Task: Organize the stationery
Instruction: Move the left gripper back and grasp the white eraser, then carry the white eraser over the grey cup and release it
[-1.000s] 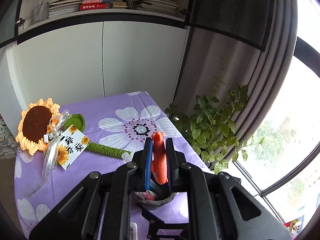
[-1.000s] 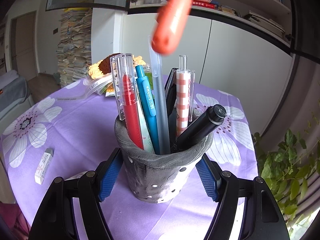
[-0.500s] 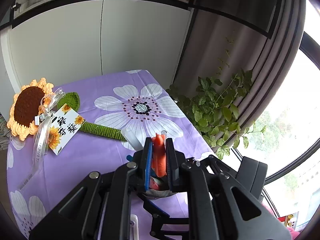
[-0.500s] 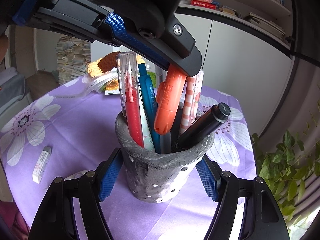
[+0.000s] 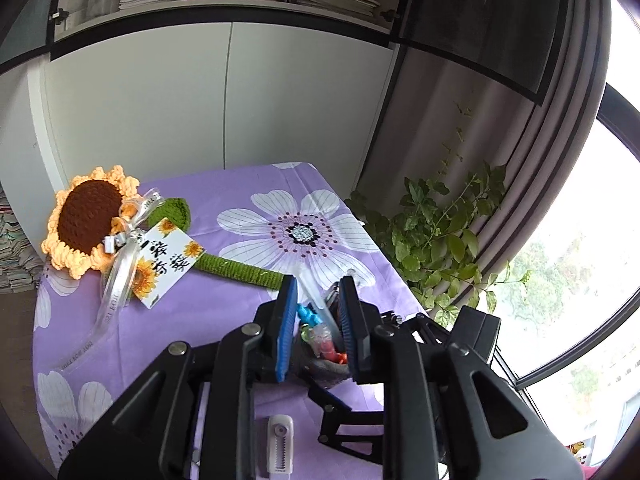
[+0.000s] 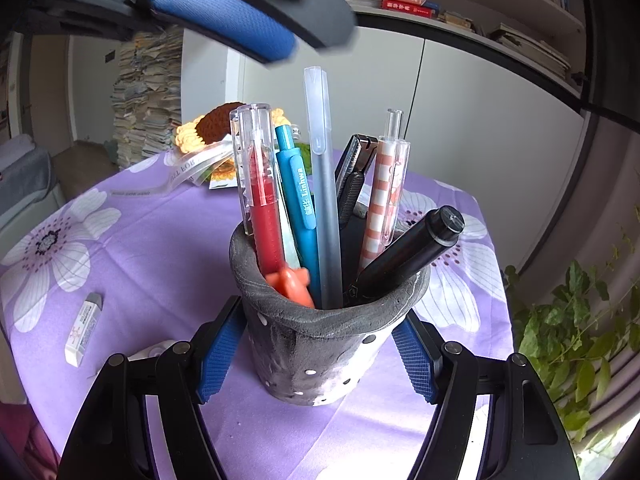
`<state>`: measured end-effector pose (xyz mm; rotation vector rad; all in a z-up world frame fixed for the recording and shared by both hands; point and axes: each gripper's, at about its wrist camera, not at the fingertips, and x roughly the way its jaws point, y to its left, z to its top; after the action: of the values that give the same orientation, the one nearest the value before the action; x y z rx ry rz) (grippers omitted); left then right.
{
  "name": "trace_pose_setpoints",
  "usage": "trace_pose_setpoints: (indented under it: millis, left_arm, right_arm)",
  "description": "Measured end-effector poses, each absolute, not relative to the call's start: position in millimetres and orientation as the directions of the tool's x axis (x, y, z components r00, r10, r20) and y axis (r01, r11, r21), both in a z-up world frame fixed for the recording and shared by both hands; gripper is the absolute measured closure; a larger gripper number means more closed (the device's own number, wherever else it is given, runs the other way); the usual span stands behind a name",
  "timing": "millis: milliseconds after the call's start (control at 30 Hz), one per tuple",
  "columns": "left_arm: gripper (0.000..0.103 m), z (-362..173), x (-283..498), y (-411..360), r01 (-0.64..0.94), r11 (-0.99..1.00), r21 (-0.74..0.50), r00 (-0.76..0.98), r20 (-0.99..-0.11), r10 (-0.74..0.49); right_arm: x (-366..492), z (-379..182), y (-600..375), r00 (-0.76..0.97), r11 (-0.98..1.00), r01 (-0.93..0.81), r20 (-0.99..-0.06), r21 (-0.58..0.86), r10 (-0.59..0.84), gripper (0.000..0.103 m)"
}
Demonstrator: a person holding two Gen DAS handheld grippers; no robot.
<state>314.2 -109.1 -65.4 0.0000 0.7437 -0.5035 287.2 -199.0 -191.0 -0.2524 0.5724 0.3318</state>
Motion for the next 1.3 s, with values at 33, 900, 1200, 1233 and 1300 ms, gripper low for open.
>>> trace_pose_setpoints:
  millis: [33,900,1200,1233,1300]
  left_arm:
    - [0.071,-65,311,-103,0.424,0.891,-0.165,0.635,-0.647,-0.422]
    - [0.067,-205,306,-7,-0.057,0.987,-0.150,0.249,-0.960,-0.131]
    - [0.086,-209,313,-14,-0.063,0.983,-0.172,0.213,-0.965,-0.155]
    - [0.088,-209,312,-18,-0.047,0.984,-0.169,0.212,-0.965,-0.156]
    - [0.088,-209,309,-26,-0.009,0.987,-0.163,0.215,-0.964,-0.157]
  right_arm:
    - [287,-191,-199,0.789,0.917,-0.375,-0.567,-0.139,0.237,0.030]
    - [289,-190,-208,0.788,0.918,-0.380,-0.558,-0.110,0.260,0.030]
    - [289,-189,-211,0.791,0.919,-0.381,-0.550,-0.101,0.268,0.030]
    - [288,-189,-211,0.792,0.919,-0.380,-0.548,-0.102,0.267,0.030]
    - [288,-189,-211,0.794,0.919,-0.379,-0.547,-0.103,0.266,0.030]
